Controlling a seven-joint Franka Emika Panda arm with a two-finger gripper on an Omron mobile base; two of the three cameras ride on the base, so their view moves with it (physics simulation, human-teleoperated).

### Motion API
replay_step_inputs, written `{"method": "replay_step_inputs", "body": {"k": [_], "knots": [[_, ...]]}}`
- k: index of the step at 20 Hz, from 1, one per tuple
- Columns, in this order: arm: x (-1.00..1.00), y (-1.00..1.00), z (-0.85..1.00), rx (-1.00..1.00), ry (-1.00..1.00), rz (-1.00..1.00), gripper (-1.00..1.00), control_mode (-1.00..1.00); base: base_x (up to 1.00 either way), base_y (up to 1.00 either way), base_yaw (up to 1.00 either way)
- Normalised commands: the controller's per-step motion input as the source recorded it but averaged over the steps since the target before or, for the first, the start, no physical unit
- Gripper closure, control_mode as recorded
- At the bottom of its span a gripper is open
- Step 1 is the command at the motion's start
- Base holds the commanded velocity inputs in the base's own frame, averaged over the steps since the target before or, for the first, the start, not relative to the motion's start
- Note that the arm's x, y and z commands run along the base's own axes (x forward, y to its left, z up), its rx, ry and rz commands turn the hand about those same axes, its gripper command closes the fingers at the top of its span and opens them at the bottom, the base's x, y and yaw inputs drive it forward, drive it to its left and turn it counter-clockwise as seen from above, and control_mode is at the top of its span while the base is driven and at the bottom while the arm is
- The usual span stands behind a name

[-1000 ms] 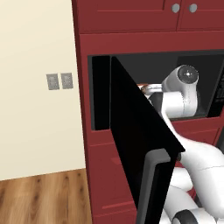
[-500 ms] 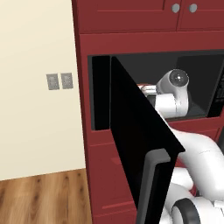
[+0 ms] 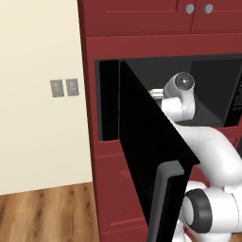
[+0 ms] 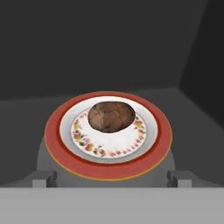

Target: Retrieve the reheated potato from the microwave, then place the potato, cheese, and condiment on the cutting board.

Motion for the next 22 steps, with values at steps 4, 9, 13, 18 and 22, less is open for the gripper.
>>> {"method": "replay_step_inputs", "body": {"k": [4,9,13,18,22], "knots": [[0.43,-0.01,-0.09,0.0,0.0,0.0,-1.0,-1.0,0.0,0.0,0.0],[0.43,-0.06,-0.11,0.0,0.0,0.0,-1.0,-1.0,0.0,0.0,0.0],[0.33,-0.06,-0.09,0.02,-0.01,0.0,-1.0,-1.0,0.0,0.0,0.0],[0.25,-0.01,-0.17,0.04,0.0,-0.05,-1.0,-1.0,0.0,0.0,0.0],[0.26,0.0,-0.15,0.06,0.0,-0.1,-1.0,-1.0,0.0,0.0,0.0]]}}
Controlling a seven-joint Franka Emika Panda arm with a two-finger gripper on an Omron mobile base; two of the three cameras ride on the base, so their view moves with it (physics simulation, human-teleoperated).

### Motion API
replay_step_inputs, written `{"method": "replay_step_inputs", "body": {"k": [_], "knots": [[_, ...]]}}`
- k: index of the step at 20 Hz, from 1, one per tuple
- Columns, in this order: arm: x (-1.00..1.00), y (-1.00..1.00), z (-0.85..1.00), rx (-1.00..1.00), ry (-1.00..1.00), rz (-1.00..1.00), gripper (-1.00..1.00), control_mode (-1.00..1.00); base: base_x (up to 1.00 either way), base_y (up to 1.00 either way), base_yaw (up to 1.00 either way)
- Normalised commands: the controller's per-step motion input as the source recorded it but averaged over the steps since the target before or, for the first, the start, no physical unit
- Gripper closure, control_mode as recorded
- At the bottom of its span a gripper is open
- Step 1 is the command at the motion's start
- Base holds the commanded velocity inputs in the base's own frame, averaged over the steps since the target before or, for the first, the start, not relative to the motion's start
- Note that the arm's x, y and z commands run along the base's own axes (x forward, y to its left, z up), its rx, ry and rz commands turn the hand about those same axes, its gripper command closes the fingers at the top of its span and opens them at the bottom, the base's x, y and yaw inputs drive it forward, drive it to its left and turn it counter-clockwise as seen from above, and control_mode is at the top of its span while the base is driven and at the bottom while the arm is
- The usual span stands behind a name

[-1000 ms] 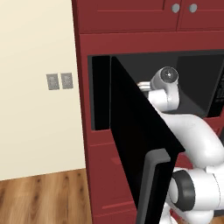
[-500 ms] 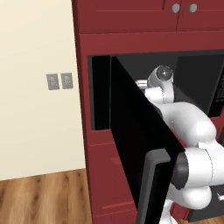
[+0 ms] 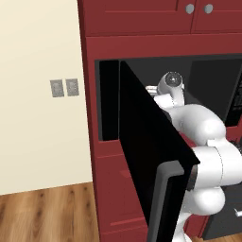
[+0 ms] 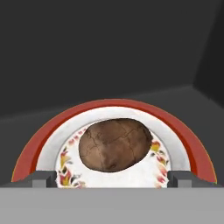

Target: Retrieve the reheated potato from the microwave, then place the potato, cheese, and condiment on the cutting board.

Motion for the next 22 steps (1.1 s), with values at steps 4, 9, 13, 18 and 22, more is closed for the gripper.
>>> {"method": "replay_step_inputs", "body": {"k": [4,9,13,18,22], "knots": [[0.24,0.0,-0.03,0.05,0.0,-0.08,-1.0,-1.0,0.0,0.0,0.0],[0.27,-0.02,-0.05,0.06,0.0,-0.06,-1.0,-1.0,0.0,0.0,0.0],[0.24,-0.05,-0.13,0.09,0.01,-0.04,-1.0,-1.0,0.0,0.0,0.0],[0.26,-0.08,-0.18,0.09,0.02,-0.01,-1.0,-1.0,0.0,0.0,0.0],[0.24,-0.04,-0.12,0.06,0.01,0.0,-1.0,-1.0,0.0,0.0,0.0]]}}
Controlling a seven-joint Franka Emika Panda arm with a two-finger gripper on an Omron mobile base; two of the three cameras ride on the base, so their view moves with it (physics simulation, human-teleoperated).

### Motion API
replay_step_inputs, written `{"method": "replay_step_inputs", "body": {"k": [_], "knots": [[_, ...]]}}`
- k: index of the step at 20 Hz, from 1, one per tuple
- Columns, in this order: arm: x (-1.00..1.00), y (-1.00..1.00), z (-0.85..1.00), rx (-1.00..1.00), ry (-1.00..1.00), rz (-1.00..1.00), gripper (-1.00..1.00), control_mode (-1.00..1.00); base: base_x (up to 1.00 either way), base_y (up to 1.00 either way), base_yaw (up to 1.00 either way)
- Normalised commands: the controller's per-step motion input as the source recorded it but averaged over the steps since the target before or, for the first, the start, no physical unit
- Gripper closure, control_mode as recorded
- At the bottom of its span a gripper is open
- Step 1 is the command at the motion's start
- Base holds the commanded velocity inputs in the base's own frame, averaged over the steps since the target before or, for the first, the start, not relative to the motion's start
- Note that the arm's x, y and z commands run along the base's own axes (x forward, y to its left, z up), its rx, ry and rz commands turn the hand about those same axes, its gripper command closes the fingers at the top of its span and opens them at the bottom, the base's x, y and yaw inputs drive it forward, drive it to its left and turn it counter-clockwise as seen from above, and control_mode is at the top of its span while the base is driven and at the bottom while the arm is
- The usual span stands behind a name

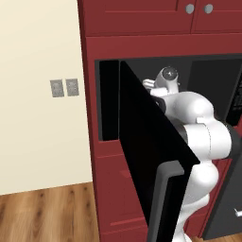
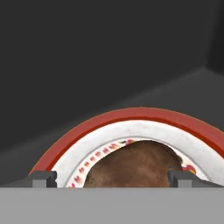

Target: Retrieve the reheated potato from the microwave, then place the potato, cheese, and condiment on the cutting board.

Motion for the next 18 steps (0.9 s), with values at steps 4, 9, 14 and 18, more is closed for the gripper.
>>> {"method": "replay_step_inputs", "body": {"k": [4,9,14,18], "knots": [[0.12,-0.02,-0.12,0.0,0.0,0.0,-1.0,-1.0,0.0,0.0,0.0],[-0.04,0.0,-0.26,0.0,0.0,0.0,-1.0,-1.0,0.0,0.0,0.0],[-0.07,0.0,-0.28,0.0,0.0,0.0,-1.0,-1.0,0.0,0.0,0.0],[0.0,-0.01,-0.08,0.0,0.0,0.0,-1.0,-1.0,0.0,0.0,0.0]]}}
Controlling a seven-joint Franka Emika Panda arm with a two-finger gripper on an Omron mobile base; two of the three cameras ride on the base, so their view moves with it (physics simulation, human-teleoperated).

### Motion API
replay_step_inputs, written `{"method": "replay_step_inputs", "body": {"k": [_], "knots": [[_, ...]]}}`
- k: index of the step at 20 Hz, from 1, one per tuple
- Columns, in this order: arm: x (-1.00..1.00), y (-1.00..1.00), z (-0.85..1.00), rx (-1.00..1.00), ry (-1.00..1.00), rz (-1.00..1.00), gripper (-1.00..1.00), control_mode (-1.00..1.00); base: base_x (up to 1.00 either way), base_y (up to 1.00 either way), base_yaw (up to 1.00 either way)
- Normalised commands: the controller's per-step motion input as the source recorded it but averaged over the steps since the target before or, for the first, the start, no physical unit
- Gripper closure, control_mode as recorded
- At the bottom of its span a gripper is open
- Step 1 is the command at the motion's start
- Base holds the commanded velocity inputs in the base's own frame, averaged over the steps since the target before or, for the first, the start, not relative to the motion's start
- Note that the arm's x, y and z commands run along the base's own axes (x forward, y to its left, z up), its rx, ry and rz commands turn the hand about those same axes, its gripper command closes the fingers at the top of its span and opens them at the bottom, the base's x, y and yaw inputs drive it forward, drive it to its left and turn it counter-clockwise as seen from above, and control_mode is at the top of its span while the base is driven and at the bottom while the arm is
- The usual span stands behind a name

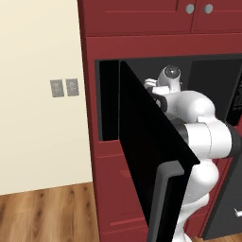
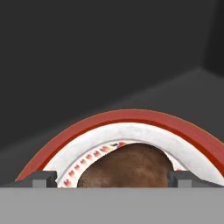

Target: Retrieve the reheated potato from the microwave, then place the potato, cheese, and condiment on the cutting board.

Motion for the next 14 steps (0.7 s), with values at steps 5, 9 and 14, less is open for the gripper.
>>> {"method": "replay_step_inputs", "body": {"k": [5,9,14], "knots": [[-0.1,0.0,-0.07,0.0,0.0,0.0,-1.0,-1.0,0.0,0.0,0.0],[-0.2,0.0,-0.15,0.0,0.03,0.0,-1.0,-1.0,0.0,0.0,0.0],[-0.11,0.01,-0.18,0.0,0.06,0.0,-1.0,-1.0,0.0,0.0,0.0]]}}
